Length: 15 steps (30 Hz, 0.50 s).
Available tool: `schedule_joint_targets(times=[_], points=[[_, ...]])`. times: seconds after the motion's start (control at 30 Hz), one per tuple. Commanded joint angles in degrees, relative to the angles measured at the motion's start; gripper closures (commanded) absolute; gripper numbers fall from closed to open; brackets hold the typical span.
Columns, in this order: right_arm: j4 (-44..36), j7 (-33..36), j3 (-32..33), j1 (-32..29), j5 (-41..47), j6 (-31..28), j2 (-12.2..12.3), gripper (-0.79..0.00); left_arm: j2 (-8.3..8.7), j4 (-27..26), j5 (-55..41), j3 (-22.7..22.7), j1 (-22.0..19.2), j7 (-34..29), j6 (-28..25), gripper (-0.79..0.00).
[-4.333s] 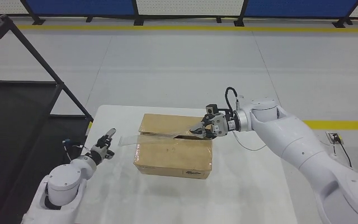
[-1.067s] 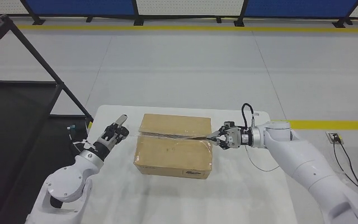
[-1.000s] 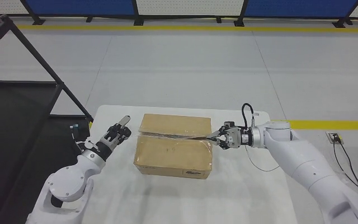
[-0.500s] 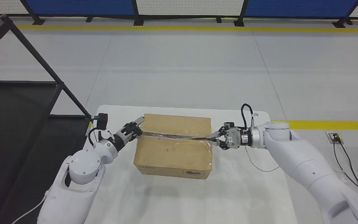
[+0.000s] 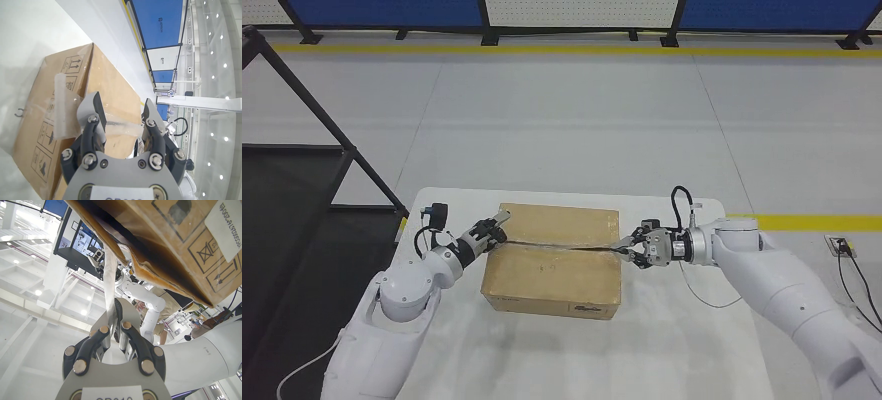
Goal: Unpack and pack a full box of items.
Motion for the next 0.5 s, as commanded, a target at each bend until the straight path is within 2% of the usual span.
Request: schedule_joint_targets(times=[0.0,0.23,0.3,0.37,0.47], points=[[0.1,-0.1,-0.3,0.2,0.2,0.1,-0.1,0.000,-0.13,0.3,-0.4,0.2,0.0,0.7,-0.1,-0.453],[0.9,-0.3,-1.6,0.9,0.4,0.3,-0.4,0.000,-0.51,0.4,-1.9,0.6,0.4,2.4,-0.5,-0.416],[1.3,-0.2,-1.8,1.1,0.4,0.2,-0.5,-0.139,-0.57,0.4,-2.1,0.7,0.5,2.7,-0.5,-0.416],[1.6,-0.1,-2.1,1.2,0.5,0.1,-0.5,-0.237,-0.63,0.4,-2.3,0.7,0.7,3.0,-0.5,-0.409],[2.1,0.4,-2.3,1.1,0.7,-0.4,-0.5,-0.320,-0.70,0.4,-2.5,0.7,0.9,3.2,-0.4,-0.403]])
